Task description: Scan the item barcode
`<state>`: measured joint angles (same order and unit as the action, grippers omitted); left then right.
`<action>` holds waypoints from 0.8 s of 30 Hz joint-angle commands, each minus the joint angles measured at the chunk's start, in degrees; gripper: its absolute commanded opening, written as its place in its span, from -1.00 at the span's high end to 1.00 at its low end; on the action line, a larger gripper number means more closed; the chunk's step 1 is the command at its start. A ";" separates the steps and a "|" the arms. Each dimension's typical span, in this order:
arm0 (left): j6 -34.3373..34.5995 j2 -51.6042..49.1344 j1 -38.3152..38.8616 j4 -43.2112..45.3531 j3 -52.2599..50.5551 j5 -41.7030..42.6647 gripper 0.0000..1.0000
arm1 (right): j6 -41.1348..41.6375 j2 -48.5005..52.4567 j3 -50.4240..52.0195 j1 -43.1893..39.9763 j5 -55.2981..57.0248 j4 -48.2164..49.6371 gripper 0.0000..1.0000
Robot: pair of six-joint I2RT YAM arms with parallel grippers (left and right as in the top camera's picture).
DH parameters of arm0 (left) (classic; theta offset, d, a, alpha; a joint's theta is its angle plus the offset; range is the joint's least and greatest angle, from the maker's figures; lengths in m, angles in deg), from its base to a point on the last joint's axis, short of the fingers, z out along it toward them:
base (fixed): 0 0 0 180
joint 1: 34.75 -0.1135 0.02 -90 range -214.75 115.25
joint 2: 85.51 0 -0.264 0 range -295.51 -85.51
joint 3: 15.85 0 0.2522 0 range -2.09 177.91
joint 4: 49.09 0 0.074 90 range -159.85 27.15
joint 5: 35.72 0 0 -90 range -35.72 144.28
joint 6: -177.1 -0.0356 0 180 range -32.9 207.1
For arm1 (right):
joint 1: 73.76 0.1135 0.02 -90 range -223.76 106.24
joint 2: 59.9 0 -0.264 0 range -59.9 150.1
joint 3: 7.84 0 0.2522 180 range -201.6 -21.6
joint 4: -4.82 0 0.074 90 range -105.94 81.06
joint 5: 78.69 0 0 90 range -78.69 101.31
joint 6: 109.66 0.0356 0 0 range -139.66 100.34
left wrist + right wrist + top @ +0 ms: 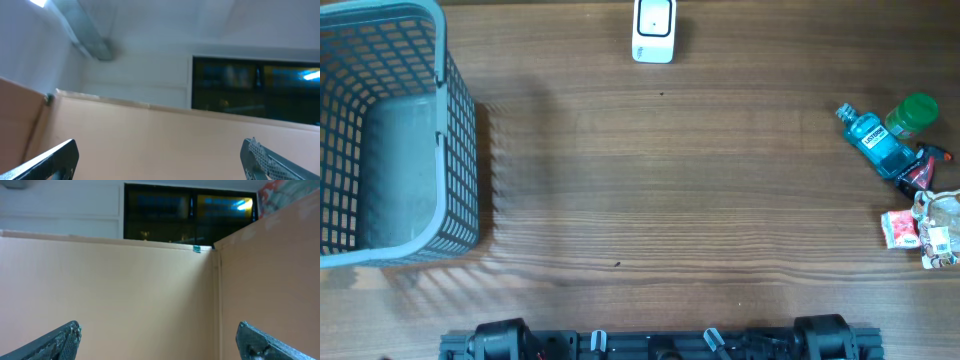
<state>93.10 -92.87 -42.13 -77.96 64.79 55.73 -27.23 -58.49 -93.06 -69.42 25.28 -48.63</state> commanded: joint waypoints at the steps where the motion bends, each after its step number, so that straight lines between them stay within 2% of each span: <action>1: -1.27 7.30 -4.98 3.85 -6.78 0.46 -1.00 | 3.96 -1.09 0.33 -2.16 -3.61 2.05 -1.00; 4: 0.70 6.78 -5.14 5.55 -6.64 0.92 -1.00 | 7.26 -1.09 0.33 -2.99 -4.39 2.14 -1.00; 7: 0.61 7.02 -4.85 5.73 -6.75 2.58 -1.00 | 7.10 -1.09 0.33 -3.26 -6.78 2.60 -1.00; 10: 0.63 7.02 -4.85 5.68 -6.75 2.60 -1.00 | 3.06 -1.09 0.33 -3.34 -6.38 2.78 -1.00; 13: 0.61 7.02 -4.85 5.09 -6.78 2.54 -1.00 | 6.10 -1.09 0.68 -3.43 -10.29 3.85 -1.00; 14: 0.61 6.97 -4.83 5.09 -7.13 2.25 -1.00 | 11.26 -1.09 2.84 -3.69 -16.33 6.73 -1.00; 17: 0.61 6.86 -4.87 7.32 -9.18 0.20 -1.00 | 20.15 -1.09 12.87 -3.93 -20.11 15.89 -1.00; 20: 0.63 6.86 -4.85 8.41 -11.67 2.86 -1.00 | 20.11 -0.66 24.65 -3.93 -26.45 22.47 -0.99; 22: 0.63 6.86 -4.85 8.76 -15.23 5.07 -1.00 | 16.94 -0.02 35.08 -3.93 -33.90 32.63 -1.00; 24: 0.61 6.86 -4.85 10.10 -19.50 5.16 -1.00 | 15.82 0.26 44.65 -3.93 -33.31 45.70 -1.00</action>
<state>93.41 -86.29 -47.09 -69.09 50.99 58.75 -10.60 -58.34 -58.48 -73.10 -1.23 -13.41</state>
